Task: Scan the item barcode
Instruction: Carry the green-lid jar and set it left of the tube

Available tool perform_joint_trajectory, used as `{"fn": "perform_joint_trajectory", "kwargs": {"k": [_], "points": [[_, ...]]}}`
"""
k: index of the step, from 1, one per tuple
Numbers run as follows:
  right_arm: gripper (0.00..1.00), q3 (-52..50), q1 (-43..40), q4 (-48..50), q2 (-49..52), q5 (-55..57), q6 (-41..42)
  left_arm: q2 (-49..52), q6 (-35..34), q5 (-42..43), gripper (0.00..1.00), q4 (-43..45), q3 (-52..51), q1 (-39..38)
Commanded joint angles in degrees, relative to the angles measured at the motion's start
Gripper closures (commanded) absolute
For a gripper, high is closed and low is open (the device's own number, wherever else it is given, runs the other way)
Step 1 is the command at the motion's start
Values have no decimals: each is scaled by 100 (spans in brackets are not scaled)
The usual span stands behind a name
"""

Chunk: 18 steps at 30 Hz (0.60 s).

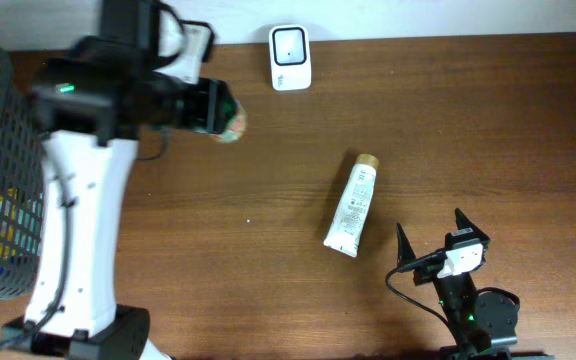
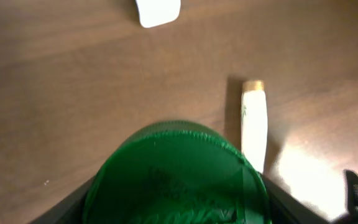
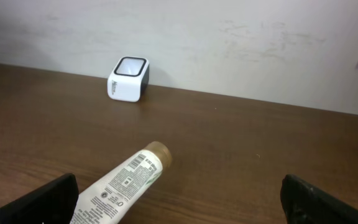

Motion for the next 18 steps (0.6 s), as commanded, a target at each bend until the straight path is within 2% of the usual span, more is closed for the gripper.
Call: {"fn": "perform_joint_trajectory", "kwargs": {"k": [1,10,14,18], "points": [[2,-52,-26,2,-59,-28,-17,-11,-81,-155,45,660,-1097,-339],[2,-52,-26,2,-61,-28,-17,-11,-916,-181,47,3152,-3934,-879],[2,-52,-26,2,-59,-28,-17,-11,-1239,-417,46,4120,-4704,-1023],[2,-52,-26,2,-59,-28,-17,-11,-1239,-619,45,4564,-5058,-1167]]}}
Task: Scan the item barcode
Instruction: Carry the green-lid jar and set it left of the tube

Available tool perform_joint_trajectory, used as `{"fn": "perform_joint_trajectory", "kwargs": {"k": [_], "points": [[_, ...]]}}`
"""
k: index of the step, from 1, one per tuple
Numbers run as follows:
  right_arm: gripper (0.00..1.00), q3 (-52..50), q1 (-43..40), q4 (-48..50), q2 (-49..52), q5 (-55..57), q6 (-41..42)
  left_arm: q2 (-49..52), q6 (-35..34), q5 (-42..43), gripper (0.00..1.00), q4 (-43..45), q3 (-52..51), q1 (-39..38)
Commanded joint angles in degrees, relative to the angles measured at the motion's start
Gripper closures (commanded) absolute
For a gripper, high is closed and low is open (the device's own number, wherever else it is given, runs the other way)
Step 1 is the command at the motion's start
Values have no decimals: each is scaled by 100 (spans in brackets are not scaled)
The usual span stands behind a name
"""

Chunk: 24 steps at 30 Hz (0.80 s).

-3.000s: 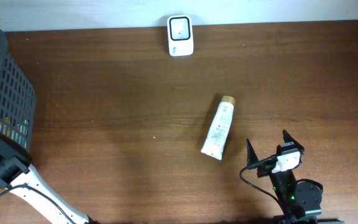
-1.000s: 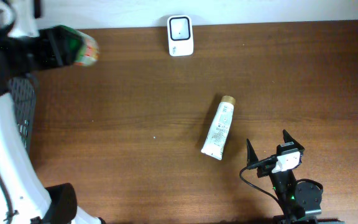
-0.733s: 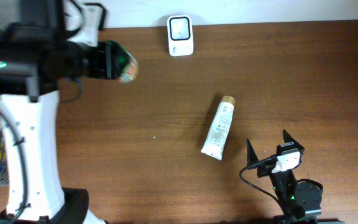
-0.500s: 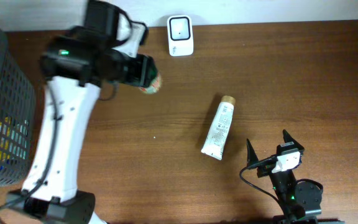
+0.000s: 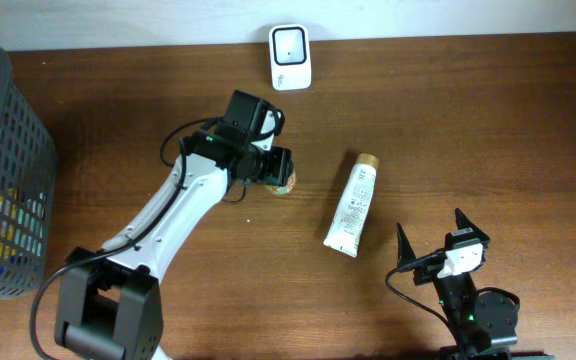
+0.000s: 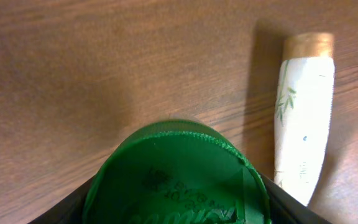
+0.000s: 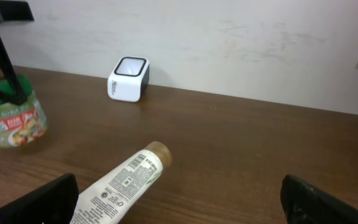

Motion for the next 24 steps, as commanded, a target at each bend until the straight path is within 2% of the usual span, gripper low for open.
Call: {"fn": "perform_joint_trajectory", "kwargs": {"k": [1,9,17,21,24], "points": [[2,-52,-26,2,-59,-28,-20,-46,-192,-334,44,262,-238,-151],[2,-52,-26,2,-59,-28,-20,105,-190,-378,44,236,-302,-503],[2,-52,-26,2,-59,-28,-20,619,-184,-984,41,295,-302,-595],[2,-52,-26,2,-61,-28,-20,640,-188,-990,35,302,-302,-597],[2,-52,-26,2,-61,-28,-20,640,-186,-990,18,293,-302,-595]]}}
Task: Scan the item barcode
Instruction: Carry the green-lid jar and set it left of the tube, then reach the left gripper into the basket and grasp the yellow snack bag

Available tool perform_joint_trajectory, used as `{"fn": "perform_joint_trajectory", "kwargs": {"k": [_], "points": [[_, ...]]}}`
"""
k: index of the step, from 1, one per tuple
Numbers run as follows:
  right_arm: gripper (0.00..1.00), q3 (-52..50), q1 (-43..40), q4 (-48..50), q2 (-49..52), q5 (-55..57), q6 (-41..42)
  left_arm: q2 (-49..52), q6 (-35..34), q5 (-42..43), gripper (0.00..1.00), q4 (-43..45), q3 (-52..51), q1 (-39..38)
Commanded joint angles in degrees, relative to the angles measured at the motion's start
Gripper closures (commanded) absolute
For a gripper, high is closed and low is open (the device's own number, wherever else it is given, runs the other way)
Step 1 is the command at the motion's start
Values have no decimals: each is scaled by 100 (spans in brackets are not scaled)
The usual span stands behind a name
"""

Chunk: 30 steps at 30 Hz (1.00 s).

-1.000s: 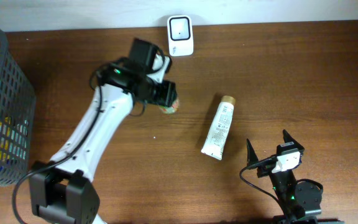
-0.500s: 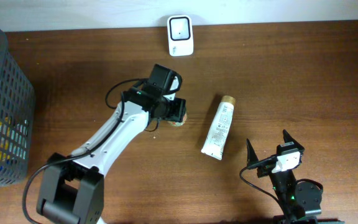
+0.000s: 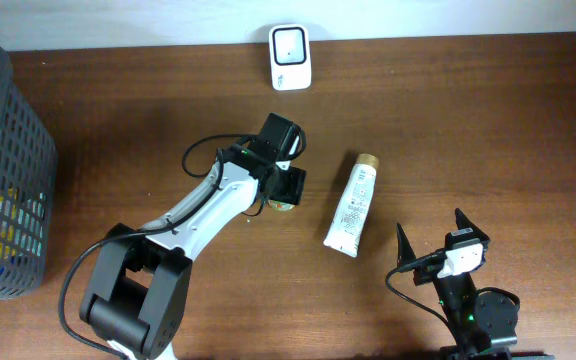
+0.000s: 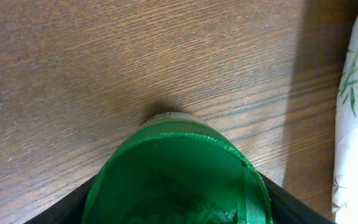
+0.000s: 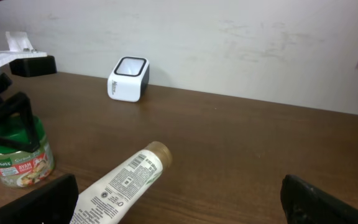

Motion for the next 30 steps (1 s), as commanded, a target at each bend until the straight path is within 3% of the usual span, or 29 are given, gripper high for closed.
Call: {"fn": "perform_joint_trajectory", "kwargs": {"k": [1,2,8,16,23,30], "points": [[2,-52,-26,2,-59,-28,-17,59,-39,-92,9,7,-17,4],[2,-52,-26,2,-59,-28,-17,59,-39,-81,0,11,-15,4],[2,-52,-26,2,-59,-28,-17,-46,57,-74,1,-81,289,4],[2,-52,-26,2,-59,-28,-17,-824,286,-70,1,-992,1646,160],[2,-52,-26,2,-61,-28,-17,-1296,608,55,1,-2072,3123,1069],[2,-52,-26,2,-61,-28,-17,-1526,669,70,1,-2883,4358,2649]]}}
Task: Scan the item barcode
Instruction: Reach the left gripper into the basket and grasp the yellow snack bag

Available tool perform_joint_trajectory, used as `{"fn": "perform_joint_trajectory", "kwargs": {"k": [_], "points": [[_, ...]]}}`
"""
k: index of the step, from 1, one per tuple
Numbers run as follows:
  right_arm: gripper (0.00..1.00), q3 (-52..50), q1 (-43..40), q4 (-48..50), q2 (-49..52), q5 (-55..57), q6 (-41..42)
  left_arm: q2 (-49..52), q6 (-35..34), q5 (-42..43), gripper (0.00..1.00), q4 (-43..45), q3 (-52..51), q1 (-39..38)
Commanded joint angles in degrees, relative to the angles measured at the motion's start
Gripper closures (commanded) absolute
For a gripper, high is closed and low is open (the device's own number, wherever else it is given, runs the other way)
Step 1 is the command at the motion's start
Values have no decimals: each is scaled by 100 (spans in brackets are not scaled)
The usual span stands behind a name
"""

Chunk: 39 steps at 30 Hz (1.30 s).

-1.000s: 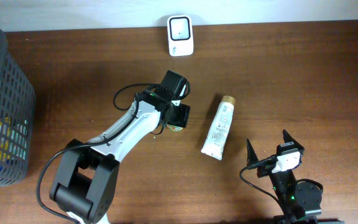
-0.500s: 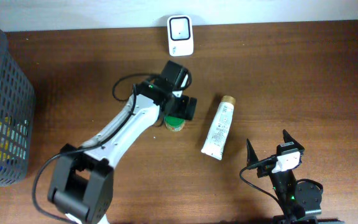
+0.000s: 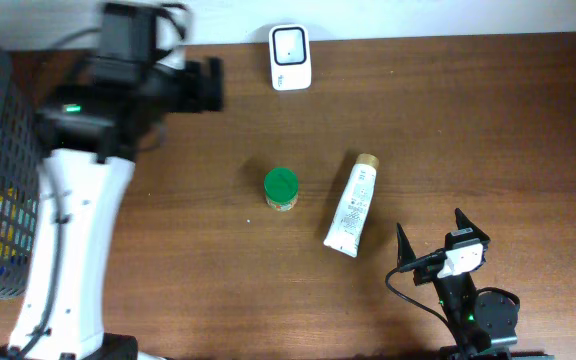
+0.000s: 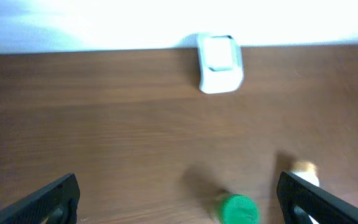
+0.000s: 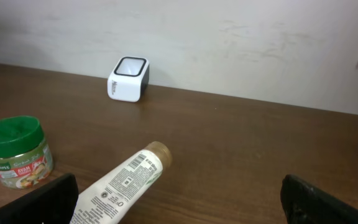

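A small jar with a green lid [image 3: 281, 188] stands upright on the table, free of both grippers; it also shows as the jar [image 4: 239, 208] and the jar [image 5: 16, 150]. Just to its right lies a white tube with a gold cap [image 3: 352, 206], its barcode side showing on the tube [image 5: 120, 186]. The white scanner [image 3: 290, 44] sits at the back edge, also seen as the scanner [image 4: 220, 55]. My left gripper [image 3: 211, 85] is high up at the back left, open and empty. My right gripper [image 3: 430, 225] rests open near the front, behind the tube.
A dark wire basket holding several items stands at the table's left edge. A white wall runs behind the scanner [image 5: 128, 79].
My left gripper has let go of the jar, which now stands on the table left of the tube. The gripper is now open, high at the back left. The right arm has not moved.
My left gripper held the green-lidded jar up near the back left. Then it had the jar lower, over mid-table, then set down beside the tube. Now the jar stands alone and the gripper is away, open.
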Motion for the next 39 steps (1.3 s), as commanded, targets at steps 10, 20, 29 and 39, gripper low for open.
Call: {"fn": "perform_joint_trajectory", "kwargs": {"k": [10,20,29,39], "points": [[2,-52,-26,2,-59,-28,-20,-313,-389,13,0,-323,608,3722],[2,-52,-26,2,-61,-28,-20,-74,-841,2,6,-356,155,5722],[2,-52,-26,2,-61,-28,-20,758,-800,-841,7,-291,-684,5888],[2,-52,-26,2,-61,-28,-20,1534,-793,-1207,11,-70,-693,5882]]}}
